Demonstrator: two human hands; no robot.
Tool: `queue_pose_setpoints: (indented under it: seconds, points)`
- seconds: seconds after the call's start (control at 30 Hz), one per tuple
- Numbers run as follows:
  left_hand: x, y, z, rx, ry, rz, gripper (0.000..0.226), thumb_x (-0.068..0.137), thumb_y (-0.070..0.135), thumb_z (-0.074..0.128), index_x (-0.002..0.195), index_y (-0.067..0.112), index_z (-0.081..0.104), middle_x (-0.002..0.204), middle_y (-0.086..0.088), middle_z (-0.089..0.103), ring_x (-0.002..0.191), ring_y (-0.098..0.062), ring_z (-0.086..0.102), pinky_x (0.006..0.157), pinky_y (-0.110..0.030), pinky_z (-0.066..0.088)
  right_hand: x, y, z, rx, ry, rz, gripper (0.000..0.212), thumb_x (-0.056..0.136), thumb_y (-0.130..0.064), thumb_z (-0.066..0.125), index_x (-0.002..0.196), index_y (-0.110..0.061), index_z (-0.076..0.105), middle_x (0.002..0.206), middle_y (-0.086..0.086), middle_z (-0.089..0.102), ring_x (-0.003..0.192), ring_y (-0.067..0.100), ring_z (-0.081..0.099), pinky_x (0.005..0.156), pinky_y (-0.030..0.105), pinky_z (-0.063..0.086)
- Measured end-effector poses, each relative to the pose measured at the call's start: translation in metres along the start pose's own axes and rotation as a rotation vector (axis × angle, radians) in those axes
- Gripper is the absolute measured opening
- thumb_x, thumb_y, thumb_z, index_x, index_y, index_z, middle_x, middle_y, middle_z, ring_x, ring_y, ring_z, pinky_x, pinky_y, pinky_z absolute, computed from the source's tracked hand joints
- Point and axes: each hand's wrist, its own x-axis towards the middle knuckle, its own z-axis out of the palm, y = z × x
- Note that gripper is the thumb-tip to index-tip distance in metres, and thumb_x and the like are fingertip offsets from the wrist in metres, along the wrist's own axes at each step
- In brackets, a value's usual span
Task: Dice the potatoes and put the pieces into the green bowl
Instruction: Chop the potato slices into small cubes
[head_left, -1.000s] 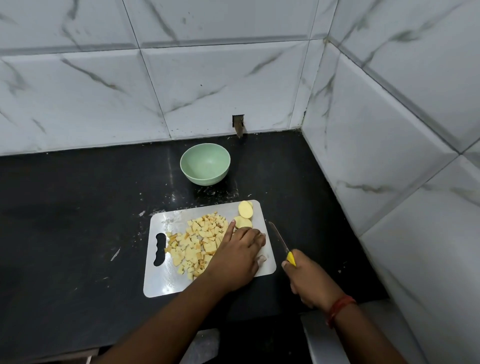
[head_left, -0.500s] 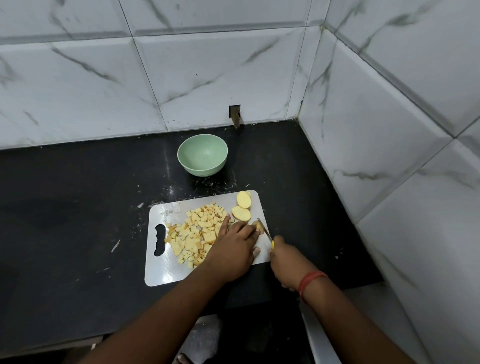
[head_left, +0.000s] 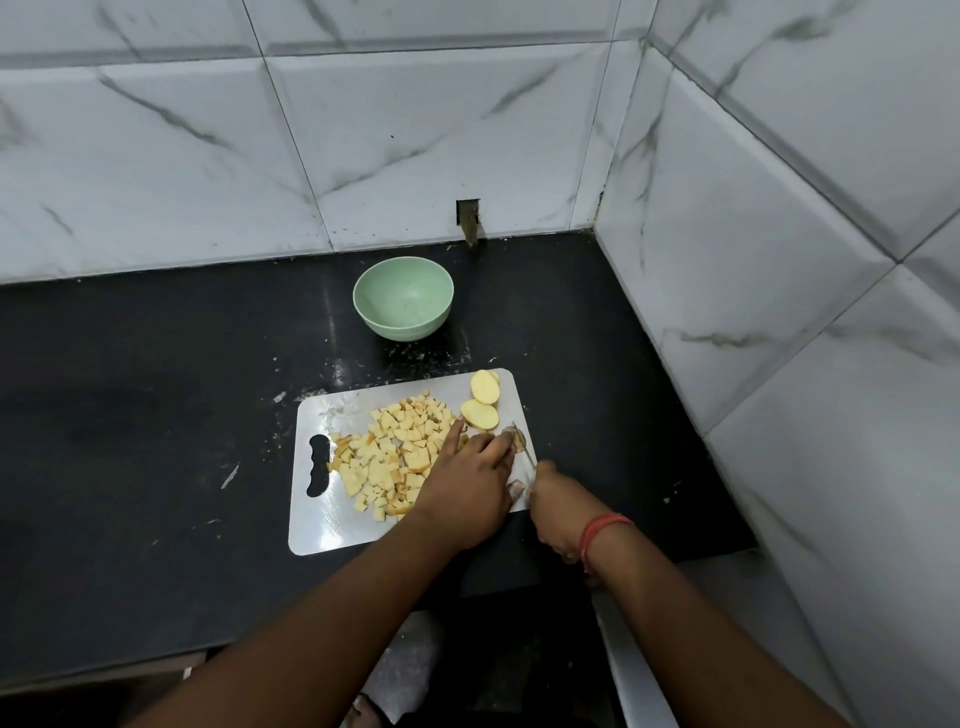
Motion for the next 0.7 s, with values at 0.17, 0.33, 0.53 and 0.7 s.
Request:
queue_pose_setpoints:
  seconds: [0.17,0.33,0.53,0.7]
  points:
    - [-0.001,0.006,0.001,0.021,0.006,-0.031,0.066,0.104,0.052,0.03,0.154,0.01,0.039,0.155,-0.001,0.038,0.14,-0.025,0.037,0.124,-0.056,0.005,-0.014,0.008,0.005,0.009,-0.016,-0.03,0.034,0.1,-0.012,0.038,0.131,-0.001,0.037,0.119,0.02,0.058,0.108,0.037,0.059,0.086,0.036,0.047]
    - [-0.001,0.004,0.003,0.002,-0.029,-0.036,0.064,0.104,0.052,0.029,0.154,0.012,0.039,0.158,0.0,0.034,0.145,-0.023,0.03,0.124,-0.058,0.001,-0.033,0.027,0.011,0.021,-0.037,-0.015,0.028,0.102,-0.016,0.035,0.128,-0.004,0.039,0.117,0.018,0.059,0.107,0.034,0.06,0.079,0.03,0.043]
    - [-0.004,0.002,0.008,-0.085,-0.044,-0.076,0.063,0.106,0.052,0.026,0.158,0.017,0.032,0.159,0.001,0.031,0.149,-0.02,0.022,0.124,-0.057,-0.003,-0.034,0.017,0.004,0.138,0.089,-0.028,0.008,0.102,-0.02,0.037,0.104,-0.012,0.038,0.108,0.018,0.063,0.095,0.031,0.063,0.07,0.028,0.039]
    - [-0.006,-0.001,0.015,-0.088,-0.015,-0.069,0.065,0.104,0.053,0.025,0.156,0.016,0.036,0.157,0.001,0.037,0.148,-0.019,0.025,0.124,-0.055,-0.004,-0.019,0.005,0.001,0.094,0.083,-0.036,0.014,0.102,-0.017,0.037,0.112,-0.008,0.04,0.108,0.018,0.063,0.094,0.03,0.063,0.069,0.028,0.037]
